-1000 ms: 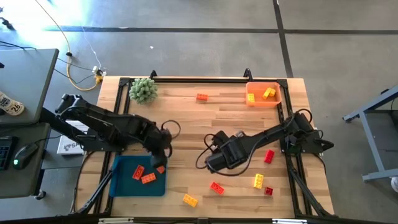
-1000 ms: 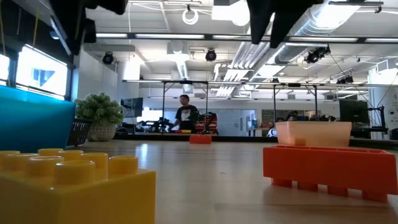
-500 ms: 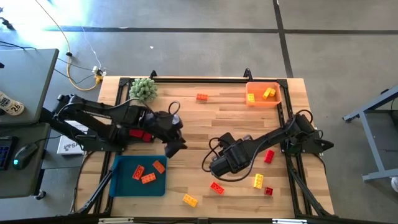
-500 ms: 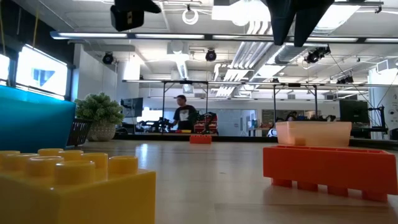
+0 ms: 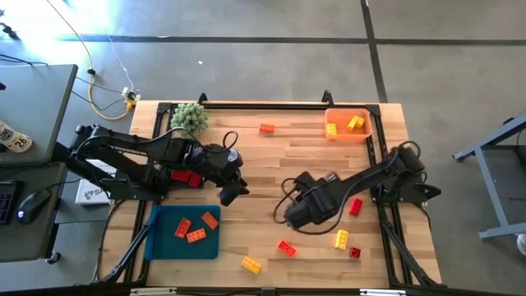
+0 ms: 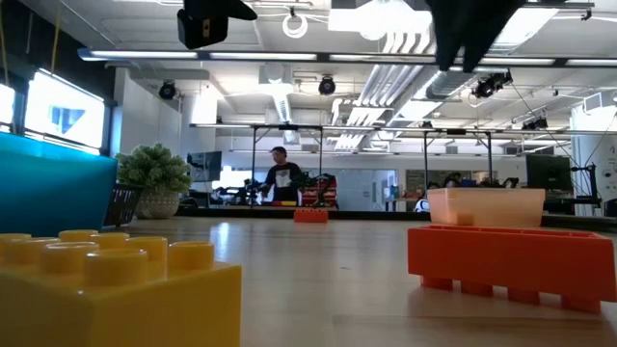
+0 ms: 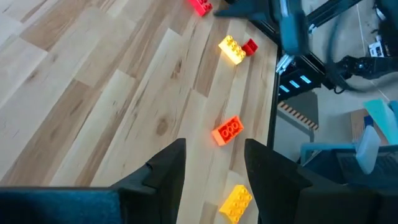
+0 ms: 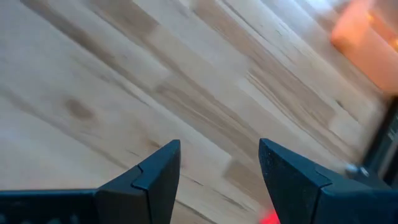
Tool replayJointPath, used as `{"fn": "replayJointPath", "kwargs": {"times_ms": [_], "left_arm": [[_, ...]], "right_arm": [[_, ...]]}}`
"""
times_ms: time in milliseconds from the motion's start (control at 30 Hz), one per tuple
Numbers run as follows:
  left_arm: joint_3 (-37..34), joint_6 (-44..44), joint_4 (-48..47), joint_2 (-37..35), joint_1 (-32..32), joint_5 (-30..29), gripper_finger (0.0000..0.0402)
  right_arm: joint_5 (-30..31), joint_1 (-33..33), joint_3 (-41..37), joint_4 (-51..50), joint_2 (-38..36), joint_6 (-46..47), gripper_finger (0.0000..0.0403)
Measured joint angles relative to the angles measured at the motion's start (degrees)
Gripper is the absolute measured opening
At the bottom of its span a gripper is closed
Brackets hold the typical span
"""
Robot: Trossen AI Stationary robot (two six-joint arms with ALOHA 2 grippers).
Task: Sort & place blocks by color
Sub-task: Put the yellow game piece into the orange bin
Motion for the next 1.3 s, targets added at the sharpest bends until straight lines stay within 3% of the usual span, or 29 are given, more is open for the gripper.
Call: {"fn": "replayJointPath", "kwargs": {"times_ms": [233,500,733,1000,1300], "left_arm": [[0.0,0.0,0.5,0.0,0.1,-0.9,0.0154],[0.0,-0.1,0.5,0.0,0.2,-1.1,0.0153],[0.0,-0.4,0.5,0.0,0.2,-1.1,0.0153],[0.0,-0.4,0.5,0.0,0.2,-1.1,0.0154],[0.0,-0.4,0.5,0.0,0.2,-1.1,0.0154]], "right_arm": [[-7.1,1.5,-15.6,0.1,-12.4,11.5,0.0204],[-13.2,6.7,-27.0,8.2,-21.1,28.5,0.0204],[-17.1,12.3,-32.3,14.1,-21.9,38.7,0.0204],[-17.5,19.3,-35.8,20.0,-21.8,52.4,0.0204],[-19.7,21.3,-39.9,31.9,-18.8,53.3,0.0204]]}}
